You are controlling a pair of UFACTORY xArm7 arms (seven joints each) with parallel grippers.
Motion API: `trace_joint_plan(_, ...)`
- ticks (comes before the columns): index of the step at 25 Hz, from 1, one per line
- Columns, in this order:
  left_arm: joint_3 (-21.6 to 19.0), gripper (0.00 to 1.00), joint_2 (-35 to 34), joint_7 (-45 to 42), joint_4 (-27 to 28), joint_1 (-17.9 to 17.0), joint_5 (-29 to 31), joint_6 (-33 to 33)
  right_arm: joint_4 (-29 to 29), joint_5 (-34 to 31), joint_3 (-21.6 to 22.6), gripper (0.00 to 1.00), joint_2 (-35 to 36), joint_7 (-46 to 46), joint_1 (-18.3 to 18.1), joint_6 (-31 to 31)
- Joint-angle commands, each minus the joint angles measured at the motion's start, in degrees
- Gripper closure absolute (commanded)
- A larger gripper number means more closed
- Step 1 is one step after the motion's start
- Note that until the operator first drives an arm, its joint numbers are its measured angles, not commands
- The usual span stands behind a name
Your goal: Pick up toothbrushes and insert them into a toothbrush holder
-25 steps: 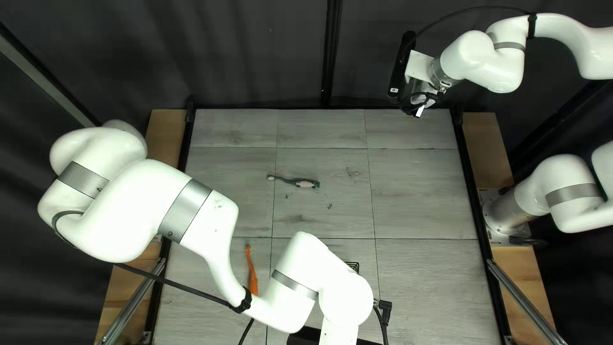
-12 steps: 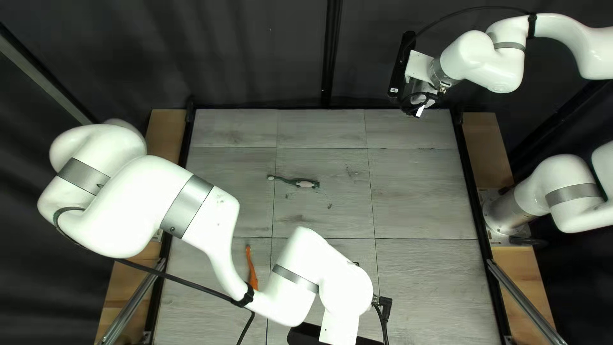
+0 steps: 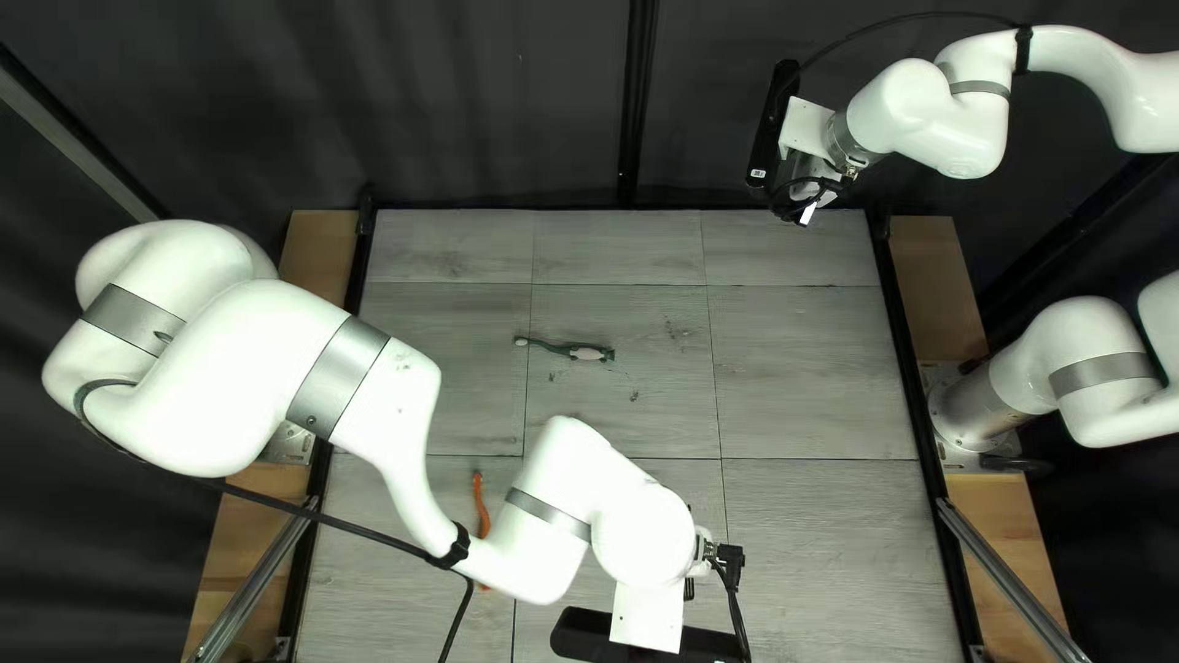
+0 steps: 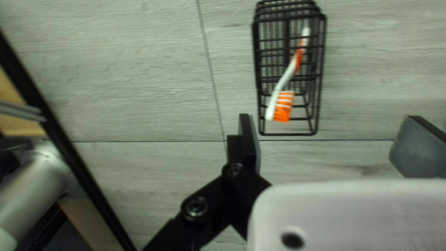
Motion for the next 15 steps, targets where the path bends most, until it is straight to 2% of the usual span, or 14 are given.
trace_joint_plan(1,0.56,0.0,1.14,-2.02,-0.7,-0.5,0.86,-4.5,0.0,0.0,0.0,0.0,0.0,0.0,0.0,0.0)
trace_joint_plan(3,0.58,0.0,1.46,-2.55,-1.08,-0.16,0.2,-6.11,0.0,0.0,0.0,0.0,0.0,0.0,0.0,0.0)
trace_joint_plan(8,-0.03,0.0,1.49,-8.22,-2.73,3.2,-9.11,-10.27,0.0,0.0,0.0,0.0,0.0,0.0,0.0,0.0)
trace_joint_plan(15,0.18,0.0,-5.08,-18.72,-12.71,5.03,-21.13,-16.47,0.0,0.0,0.0,0.0,0.0,0.0,0.0,0.0)
